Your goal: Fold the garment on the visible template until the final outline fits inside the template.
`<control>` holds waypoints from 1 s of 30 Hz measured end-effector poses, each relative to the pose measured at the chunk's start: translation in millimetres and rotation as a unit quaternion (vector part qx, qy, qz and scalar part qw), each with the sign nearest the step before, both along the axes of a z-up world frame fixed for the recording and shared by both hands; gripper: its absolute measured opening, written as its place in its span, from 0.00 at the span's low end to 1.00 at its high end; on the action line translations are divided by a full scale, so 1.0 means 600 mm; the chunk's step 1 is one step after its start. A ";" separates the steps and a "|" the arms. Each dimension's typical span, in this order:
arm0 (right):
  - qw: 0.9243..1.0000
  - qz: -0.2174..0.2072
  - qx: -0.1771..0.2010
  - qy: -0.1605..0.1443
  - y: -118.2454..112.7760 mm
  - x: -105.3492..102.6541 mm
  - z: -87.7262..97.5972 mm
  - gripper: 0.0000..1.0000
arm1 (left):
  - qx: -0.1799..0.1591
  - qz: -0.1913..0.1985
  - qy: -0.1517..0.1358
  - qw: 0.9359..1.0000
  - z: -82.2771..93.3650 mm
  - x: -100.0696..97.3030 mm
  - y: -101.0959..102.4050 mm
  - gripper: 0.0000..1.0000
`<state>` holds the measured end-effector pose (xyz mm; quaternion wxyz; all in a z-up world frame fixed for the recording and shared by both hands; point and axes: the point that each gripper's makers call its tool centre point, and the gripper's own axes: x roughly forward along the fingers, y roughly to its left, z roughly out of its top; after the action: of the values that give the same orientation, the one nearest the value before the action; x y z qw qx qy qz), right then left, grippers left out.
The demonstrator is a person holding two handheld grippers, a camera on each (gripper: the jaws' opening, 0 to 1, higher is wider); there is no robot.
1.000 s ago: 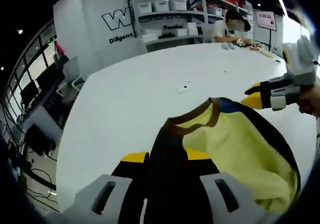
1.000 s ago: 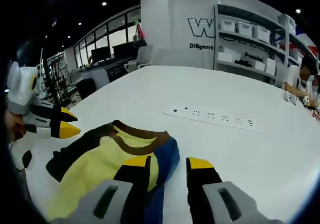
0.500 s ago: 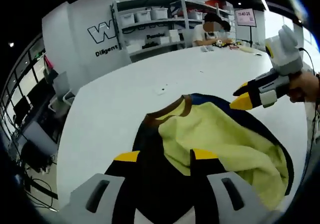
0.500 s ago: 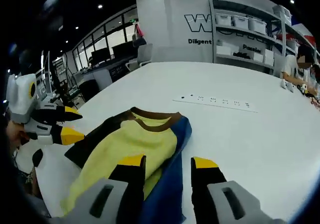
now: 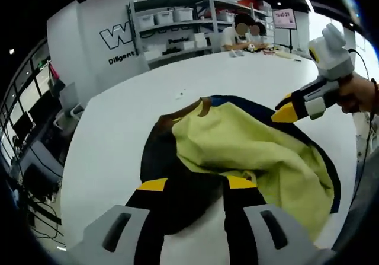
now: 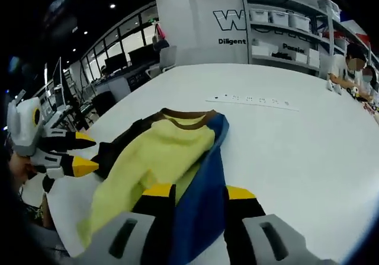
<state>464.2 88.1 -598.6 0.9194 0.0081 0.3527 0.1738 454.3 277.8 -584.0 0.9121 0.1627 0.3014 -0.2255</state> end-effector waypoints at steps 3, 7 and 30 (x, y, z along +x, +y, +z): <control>1.000 -0.003 -0.011 0.009 0.000 -0.016 -0.012 0.19 | 0.013 -0.005 -0.001 1.000 -0.014 0.000 -0.006 0.35; 0.999 -0.024 -0.022 0.017 -0.012 -0.029 -0.024 0.16 | 0.016 0.001 0.015 1.000 -0.039 0.002 -0.010 0.29; 0.995 -0.051 -0.076 0.033 -0.099 -0.021 -0.033 0.00 | -0.015 0.093 0.041 0.995 -0.055 0.012 0.072 0.01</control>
<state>451.5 28.8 -618.5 0.9128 -0.0383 0.3946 0.0984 461.5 321.2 -616.9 0.9183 0.1105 0.3492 -0.1503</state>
